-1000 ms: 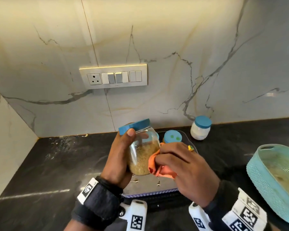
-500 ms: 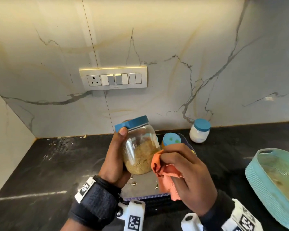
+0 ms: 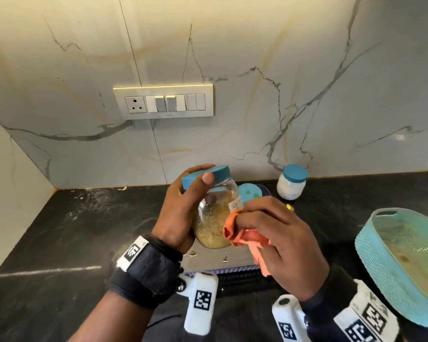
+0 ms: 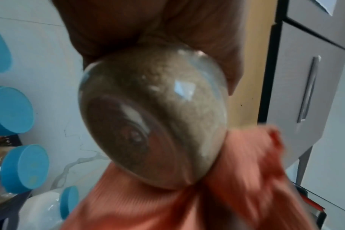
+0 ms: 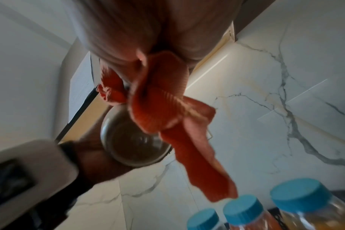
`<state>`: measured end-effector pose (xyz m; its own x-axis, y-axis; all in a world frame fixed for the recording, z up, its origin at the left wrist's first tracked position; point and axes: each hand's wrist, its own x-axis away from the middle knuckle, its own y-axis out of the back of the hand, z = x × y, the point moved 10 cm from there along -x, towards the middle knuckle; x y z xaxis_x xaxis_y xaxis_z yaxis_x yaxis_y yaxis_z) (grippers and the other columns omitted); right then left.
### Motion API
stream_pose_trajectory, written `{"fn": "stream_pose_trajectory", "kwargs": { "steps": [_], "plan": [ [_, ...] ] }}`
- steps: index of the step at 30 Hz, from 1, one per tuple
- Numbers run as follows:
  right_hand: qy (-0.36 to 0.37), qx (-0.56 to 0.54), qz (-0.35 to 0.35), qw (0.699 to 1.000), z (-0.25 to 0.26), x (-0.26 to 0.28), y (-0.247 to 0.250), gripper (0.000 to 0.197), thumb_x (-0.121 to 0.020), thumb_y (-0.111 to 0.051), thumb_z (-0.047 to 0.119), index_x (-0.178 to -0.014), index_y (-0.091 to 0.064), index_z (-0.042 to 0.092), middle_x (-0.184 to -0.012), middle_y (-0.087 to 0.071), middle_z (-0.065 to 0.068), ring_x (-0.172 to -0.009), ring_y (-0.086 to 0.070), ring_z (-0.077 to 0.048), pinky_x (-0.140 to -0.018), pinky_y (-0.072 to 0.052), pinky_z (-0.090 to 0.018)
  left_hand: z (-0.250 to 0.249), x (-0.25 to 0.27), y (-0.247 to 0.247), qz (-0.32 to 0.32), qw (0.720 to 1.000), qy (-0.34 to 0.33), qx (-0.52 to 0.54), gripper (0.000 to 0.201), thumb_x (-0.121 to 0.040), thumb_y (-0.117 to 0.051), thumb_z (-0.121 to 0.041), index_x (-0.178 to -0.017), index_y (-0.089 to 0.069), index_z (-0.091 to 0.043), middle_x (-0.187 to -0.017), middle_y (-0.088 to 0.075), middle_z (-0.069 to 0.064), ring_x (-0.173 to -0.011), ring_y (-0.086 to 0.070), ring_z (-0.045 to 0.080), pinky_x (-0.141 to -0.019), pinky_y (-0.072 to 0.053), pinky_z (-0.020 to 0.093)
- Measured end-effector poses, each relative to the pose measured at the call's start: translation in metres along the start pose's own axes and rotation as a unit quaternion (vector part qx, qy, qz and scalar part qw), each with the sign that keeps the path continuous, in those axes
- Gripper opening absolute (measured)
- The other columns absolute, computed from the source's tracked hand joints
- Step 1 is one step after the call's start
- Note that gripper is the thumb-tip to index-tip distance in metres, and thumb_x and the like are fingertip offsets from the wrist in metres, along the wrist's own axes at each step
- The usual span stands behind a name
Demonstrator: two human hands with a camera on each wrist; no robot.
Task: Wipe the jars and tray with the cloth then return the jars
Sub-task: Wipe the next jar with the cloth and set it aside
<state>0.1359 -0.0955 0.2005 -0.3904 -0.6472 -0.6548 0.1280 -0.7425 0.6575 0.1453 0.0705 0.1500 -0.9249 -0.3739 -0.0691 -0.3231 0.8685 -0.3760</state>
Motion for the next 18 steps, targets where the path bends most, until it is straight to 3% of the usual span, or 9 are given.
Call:
{"fn": "stream_pose_trajectory", "kwargs": {
  "steps": [1,3,7,9,11,15,18],
  "plan": [
    [0.004,-0.001,0.013,1.000,0.002,0.011,-0.002,0.019,-0.100,-0.047,0.030,-0.107,-0.063,0.025,-0.116,-0.057,0.009,-0.106,-0.058,-0.009,-0.092,-0.052,-0.043,0.001,0.002,-0.001,-0.004,1.000,0.005,0.014,0.097,-0.060,-0.090,-0.054,-0.132,-0.056,0.002,-0.124,-0.064,0.031,-0.110,-0.066,0.043,-0.093,-0.056,0.051],
    [0.017,0.008,0.034,0.999,0.003,0.028,-0.003,0.020,-0.100,-0.045,0.034,-0.109,-0.061,0.025,-0.117,-0.055,0.009,-0.107,-0.057,-0.008,-0.092,-0.053,-0.034,0.005,0.005,-0.005,-0.005,0.999,0.017,0.028,0.106,-0.057,-0.090,-0.060,-0.135,-0.053,0.002,-0.128,-0.062,0.033,-0.116,-0.062,0.048,-0.100,-0.052,0.058],
    [0.010,-0.023,-0.015,1.000,-0.004,0.024,0.020,0.017,-0.093,-0.055,0.021,-0.109,-0.060,0.022,-0.114,-0.057,0.004,-0.106,-0.056,-0.006,-0.095,-0.044,-0.014,0.015,0.010,-0.021,0.020,0.999,0.036,0.028,0.107,-0.056,-0.090,-0.061,-0.136,-0.055,0.002,-0.130,-0.059,0.036,-0.116,-0.061,0.049,-0.103,-0.049,0.060],
    [-0.021,-0.046,-0.063,0.997,-0.018,0.013,0.041,0.019,-0.090,-0.057,0.012,-0.106,-0.065,0.016,-0.109,-0.060,-0.001,-0.102,-0.058,-0.009,-0.092,-0.045,-0.015,0.020,0.012,-0.038,0.040,0.998,0.043,0.015,0.107,-0.055,-0.090,-0.061,-0.133,-0.057,0.004,-0.127,-0.061,0.036,-0.108,-0.064,0.042,-0.097,-0.053,0.054],
    [-0.053,-0.078,-0.083,0.992,-0.035,0.004,0.057,0.019,-0.088,-0.057,0.007,-0.103,-0.068,0.011,-0.103,-0.063,-0.001,-0.098,-0.060,-0.011,-0.088,-0.049,-0.021,0.024,0.011,-0.053,0.045,0.998,0.038,0.013,0.103,-0.055,-0.090,-0.061,-0.130,-0.059,0.003,-0.124,-0.064,0.033,-0.107,-0.066,0.041,-0.098,-0.052,0.054],
    [-0.093,-0.110,-0.074,0.987,-0.052,0.014,0.069,0.020,-0.089,-0.051,0.015,-0.102,-0.065,0.011,-0.102,-0.063,0.005,-0.097,-0.061,-0.008,-0.086,-0.050,-0.021,0.023,0.001,-0.067,0.024,0.999,0.014,0.016,0.093,-0.051,-0.090,-0.062,-0.123,-0.064,-0.008,-0.116,-0.070,0.022,-0.103,-0.068,0.037,-0.094,-0.054,0.053],
    [-0.114,-0.122,-0.034,0.985,-0.058,0.042,0.068,0.023,-0.091,-0.050,0.023,-0.104,-0.065,0.011,-0.104,-0.063,0.008,-0.100,-0.062,-0.007,-0.086,-0.050,-0.019,0.022,-0.006,-0.080,0.036,0.999,0.005,0.011,0.088,-0.057,-0.089,-0.056,-0.127,-0.061,-0.010,-0.115,-0.071,0.019,-0.101,-0.069,0.037,-0.087,-0.059,0.049]
  ]
}}
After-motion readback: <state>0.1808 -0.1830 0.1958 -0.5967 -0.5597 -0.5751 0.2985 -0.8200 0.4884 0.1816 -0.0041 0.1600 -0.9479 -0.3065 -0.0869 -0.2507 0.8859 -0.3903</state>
